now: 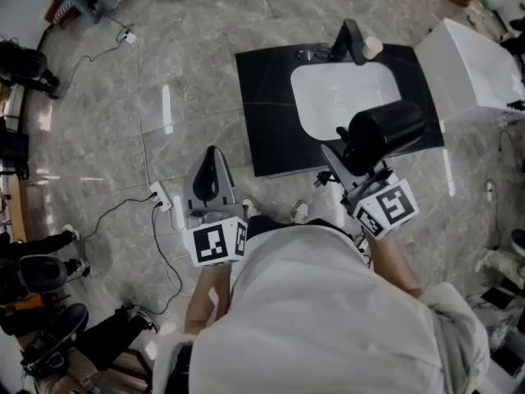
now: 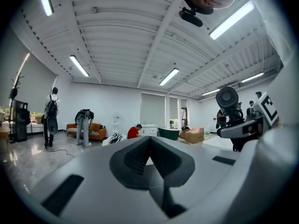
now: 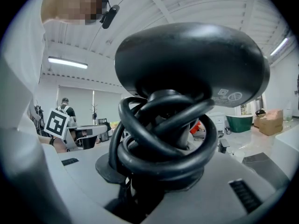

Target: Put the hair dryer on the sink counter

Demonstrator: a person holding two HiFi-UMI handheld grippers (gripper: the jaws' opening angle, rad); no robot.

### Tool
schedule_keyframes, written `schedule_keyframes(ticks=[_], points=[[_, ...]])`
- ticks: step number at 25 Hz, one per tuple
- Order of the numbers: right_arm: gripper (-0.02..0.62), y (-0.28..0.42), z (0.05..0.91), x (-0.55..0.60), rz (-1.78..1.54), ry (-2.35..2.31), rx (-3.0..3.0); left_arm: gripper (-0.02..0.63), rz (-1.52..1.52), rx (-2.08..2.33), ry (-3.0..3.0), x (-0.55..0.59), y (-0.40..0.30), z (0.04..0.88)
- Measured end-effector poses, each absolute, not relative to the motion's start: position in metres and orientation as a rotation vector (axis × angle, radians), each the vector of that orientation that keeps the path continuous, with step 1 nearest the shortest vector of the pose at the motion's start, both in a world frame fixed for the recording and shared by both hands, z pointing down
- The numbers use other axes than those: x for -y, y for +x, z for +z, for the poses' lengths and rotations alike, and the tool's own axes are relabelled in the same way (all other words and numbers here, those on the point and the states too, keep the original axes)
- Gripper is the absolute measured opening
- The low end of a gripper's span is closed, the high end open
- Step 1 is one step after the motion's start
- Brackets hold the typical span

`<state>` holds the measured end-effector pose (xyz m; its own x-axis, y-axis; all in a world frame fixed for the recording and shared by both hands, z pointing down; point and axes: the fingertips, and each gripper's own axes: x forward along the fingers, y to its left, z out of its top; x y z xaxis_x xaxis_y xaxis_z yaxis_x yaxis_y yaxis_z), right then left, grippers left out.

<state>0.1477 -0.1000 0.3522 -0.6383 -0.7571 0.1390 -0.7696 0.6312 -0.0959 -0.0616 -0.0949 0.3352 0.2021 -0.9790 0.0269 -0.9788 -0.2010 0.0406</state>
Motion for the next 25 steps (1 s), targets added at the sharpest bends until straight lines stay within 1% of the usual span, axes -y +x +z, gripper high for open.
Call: schedule_keyframes(ticks=[12, 25], points=[[0.179, 0.102, 0.376, 0.131, 0.275, 1.252, 2.714, 0.002, 0.039, 1.901, 2.361, 0.121, -0.101, 0.362], [0.179, 0.084, 0.416, 0.146, 0.370, 1.196, 2.651, 0.002, 0.106, 1.841, 2.323, 0.130, -0.109, 0.390]])
